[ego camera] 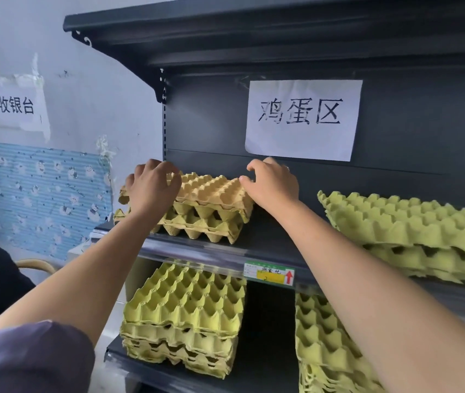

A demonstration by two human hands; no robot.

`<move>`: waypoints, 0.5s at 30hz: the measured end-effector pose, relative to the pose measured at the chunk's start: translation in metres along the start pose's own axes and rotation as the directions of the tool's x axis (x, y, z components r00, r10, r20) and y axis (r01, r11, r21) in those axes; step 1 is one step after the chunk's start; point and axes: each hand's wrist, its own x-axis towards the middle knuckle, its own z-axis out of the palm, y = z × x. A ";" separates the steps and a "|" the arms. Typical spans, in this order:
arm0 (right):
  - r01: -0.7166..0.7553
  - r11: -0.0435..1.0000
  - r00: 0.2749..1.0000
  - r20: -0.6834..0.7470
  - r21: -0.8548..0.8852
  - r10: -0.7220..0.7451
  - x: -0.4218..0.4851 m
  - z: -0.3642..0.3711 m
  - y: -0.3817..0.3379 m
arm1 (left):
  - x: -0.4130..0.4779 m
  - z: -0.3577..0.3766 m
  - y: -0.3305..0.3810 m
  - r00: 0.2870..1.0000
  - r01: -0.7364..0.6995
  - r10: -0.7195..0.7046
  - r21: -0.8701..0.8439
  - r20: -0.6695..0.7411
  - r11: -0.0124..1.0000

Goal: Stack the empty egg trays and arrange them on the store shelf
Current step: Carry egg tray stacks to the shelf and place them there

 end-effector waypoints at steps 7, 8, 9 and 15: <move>-0.035 0.996 0.994 -0.111 -0.080 0.026 -0.062 -0.088 0.087 | -0.048 0.004 0.127 0.970 -0.243 0.242 -0.015 -0.023 0.970; -0.059 0.994 0.991 -0.124 -0.091 0.047 -0.076 -0.103 0.107 | -0.060 0.008 0.151 0.960 -0.280 0.280 -0.035 -0.025 0.959; -0.081 0.991 0.989 -0.134 -0.103 0.066 -0.091 -0.118 0.127 | -0.072 0.014 0.174 0.947 -0.320 0.319 -0.060 -0.028 0.946; -0.243 0.955 0.957 -0.205 -0.170 0.207 -0.187 -0.194 0.246 | -0.166 0.052 0.314 0.819 -0.553 0.573 -0.230 0.031 0.801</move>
